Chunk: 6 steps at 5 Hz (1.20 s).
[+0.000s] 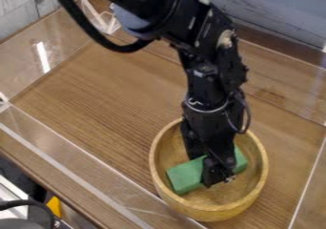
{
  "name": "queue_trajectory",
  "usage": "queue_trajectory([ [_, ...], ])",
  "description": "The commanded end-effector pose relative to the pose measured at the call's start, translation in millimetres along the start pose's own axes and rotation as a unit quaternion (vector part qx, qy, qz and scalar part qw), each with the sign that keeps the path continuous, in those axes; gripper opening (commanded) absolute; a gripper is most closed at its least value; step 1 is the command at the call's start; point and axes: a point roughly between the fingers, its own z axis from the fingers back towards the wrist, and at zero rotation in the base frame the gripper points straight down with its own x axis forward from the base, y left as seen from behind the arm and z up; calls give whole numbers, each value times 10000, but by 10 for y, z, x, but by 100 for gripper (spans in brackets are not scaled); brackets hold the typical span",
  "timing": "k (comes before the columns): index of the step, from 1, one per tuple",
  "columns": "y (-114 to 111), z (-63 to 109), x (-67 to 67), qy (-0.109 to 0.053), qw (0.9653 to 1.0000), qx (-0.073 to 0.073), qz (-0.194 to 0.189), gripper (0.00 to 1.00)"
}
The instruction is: Remove the green block from inside the brown bowl and put it on the table
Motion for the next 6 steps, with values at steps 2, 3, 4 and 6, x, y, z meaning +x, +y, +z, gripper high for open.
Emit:
queue_trajectory([
  [2,29,152,10,-107,9999,-16,18,0],
  [3,50,238,6,-133,9999,-33,62,0],
  [4,83,323,6,-170,9998,-42,123,0],
  [6,321,771,54,-447,9980,121,429,0],
])
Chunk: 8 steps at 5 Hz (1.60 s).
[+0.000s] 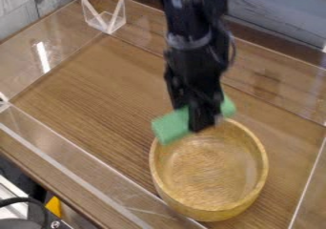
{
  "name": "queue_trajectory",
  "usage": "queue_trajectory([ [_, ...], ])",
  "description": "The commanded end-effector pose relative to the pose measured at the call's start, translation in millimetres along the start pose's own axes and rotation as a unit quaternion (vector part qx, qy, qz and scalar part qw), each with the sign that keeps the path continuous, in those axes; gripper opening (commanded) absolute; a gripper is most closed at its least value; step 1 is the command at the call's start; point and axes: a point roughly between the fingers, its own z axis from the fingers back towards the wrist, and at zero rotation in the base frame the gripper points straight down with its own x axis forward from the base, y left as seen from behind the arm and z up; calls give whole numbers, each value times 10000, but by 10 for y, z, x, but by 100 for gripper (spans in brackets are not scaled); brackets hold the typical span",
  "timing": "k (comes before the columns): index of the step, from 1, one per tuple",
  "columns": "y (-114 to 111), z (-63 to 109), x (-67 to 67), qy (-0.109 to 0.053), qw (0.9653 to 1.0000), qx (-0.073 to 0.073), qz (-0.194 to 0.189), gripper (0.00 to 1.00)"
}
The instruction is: Remove the green block from inside the brown bowl and put it on the table
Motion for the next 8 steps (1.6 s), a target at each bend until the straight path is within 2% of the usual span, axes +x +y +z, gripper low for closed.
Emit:
queue_trajectory([
  [1,251,384,99,-441,9986,248,150,0],
  [2,553,634,36,-657,9963,373,406,0],
  [3,421,517,217,-725,9962,376,307,0],
  [4,218,352,421,-726,9967,358,94,0],
  [5,11,239,536,-713,9969,323,-72,0],
  [6,46,245,402,-656,9973,332,13,0],
  [8,123,273,304,-606,9972,379,200,0],
])
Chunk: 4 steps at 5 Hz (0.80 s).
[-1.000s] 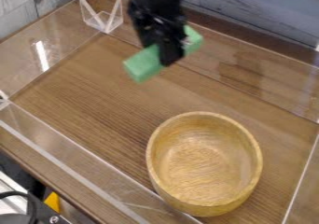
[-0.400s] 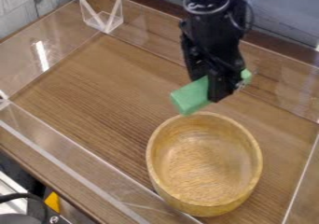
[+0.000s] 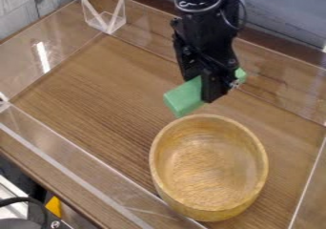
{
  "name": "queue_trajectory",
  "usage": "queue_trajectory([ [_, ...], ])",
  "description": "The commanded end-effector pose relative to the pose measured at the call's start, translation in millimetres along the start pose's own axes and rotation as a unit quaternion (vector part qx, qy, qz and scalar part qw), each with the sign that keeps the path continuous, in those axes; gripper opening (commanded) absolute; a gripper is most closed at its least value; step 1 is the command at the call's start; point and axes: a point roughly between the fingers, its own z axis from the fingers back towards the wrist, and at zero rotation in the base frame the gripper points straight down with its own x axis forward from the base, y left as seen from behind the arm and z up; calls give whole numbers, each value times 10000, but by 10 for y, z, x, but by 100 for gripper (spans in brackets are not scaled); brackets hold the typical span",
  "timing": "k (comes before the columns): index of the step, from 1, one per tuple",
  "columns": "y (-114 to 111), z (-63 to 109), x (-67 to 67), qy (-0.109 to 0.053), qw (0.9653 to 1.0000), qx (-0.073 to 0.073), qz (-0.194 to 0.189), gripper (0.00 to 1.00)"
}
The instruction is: Remove the green block from inside the brown bowl and put it on the table
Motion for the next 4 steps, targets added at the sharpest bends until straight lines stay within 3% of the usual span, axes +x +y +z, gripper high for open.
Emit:
queue_trajectory([
  [1,193,163,-18,-283,9990,207,288,0],
  [2,543,150,-212,-260,9961,379,749,0],
  [4,1068,47,-475,-316,9914,576,1134,0],
])
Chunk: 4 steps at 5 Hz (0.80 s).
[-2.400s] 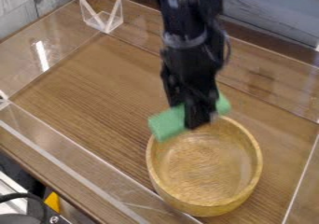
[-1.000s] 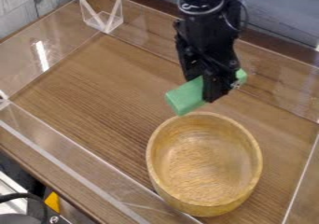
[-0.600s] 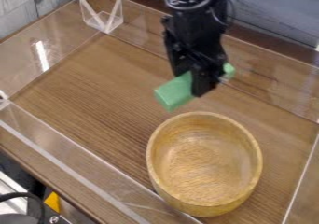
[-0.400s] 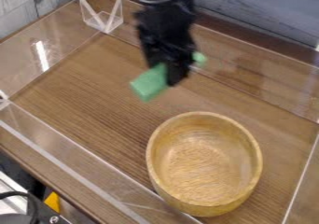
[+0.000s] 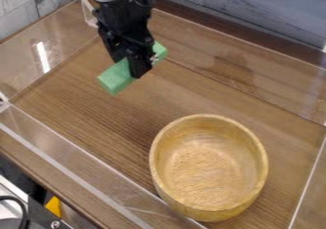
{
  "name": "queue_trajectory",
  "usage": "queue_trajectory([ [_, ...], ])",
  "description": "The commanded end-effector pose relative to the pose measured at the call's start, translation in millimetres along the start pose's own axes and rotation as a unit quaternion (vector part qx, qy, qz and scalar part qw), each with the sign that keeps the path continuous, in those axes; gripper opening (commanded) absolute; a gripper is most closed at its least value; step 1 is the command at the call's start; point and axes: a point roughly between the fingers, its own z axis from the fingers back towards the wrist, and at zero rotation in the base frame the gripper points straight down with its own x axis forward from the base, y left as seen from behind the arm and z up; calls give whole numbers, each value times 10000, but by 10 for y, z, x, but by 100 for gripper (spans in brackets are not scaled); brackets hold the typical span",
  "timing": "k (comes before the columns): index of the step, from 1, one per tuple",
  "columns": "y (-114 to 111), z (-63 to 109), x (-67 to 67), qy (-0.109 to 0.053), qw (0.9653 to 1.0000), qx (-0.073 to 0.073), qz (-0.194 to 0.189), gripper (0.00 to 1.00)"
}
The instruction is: Remove the green block from inside the brown bowl and put it on the table
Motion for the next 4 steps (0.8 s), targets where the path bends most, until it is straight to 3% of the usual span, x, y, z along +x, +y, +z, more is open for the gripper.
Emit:
queue_trajectory([
  [1,57,-23,36,-140,9998,129,91,0],
  [4,62,-273,27,-89,9994,215,258,0],
])
